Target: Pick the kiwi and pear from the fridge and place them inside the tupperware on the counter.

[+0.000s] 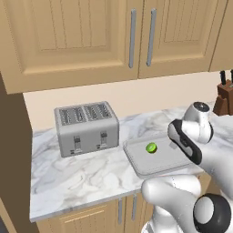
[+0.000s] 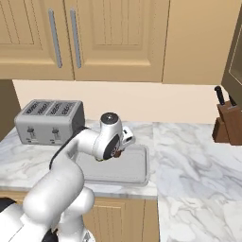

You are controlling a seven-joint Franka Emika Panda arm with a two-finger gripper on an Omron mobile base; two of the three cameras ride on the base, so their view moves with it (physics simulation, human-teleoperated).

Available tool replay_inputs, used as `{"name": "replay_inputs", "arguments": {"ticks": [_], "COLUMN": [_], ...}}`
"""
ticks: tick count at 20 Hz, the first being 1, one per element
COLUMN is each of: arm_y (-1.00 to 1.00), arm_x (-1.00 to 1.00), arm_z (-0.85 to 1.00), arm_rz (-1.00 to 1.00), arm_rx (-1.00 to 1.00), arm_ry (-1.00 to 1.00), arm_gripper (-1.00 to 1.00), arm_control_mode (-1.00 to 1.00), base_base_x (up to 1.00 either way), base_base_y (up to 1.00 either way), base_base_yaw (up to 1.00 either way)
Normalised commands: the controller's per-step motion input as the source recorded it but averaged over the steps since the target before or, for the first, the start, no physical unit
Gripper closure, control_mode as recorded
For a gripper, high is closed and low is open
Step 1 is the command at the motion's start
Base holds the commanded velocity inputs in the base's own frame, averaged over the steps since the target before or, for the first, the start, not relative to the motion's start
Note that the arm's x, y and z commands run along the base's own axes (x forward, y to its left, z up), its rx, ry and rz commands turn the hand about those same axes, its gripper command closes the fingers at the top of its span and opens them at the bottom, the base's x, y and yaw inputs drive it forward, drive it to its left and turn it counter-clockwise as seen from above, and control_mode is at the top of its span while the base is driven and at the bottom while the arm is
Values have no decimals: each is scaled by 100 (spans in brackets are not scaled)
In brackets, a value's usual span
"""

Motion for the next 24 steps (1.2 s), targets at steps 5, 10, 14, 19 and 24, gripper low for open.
{"name": "replay_inputs", "arguments": {"ticks": [5,10,14,19,24], "arm_y": [0,0,0,-1,-18], "arm_x": [40,38,39,33,0], "arm_z": [-43,-42,-37,-25,6], "arm_rz": [0,0,0,0,0], "arm_rx": [0,0,0,0,0], "arm_ry": [2,1,2,3,1], "arm_gripper": [100,100,-100,-100,-100], "arm_control_mode": [-100,-100,-100,-100,-100], "base_base_x": [0,0,0,0,0], "base_base_y": [0,0,0,0,0], "base_base_yaw": [0,0,0,0,0]}}
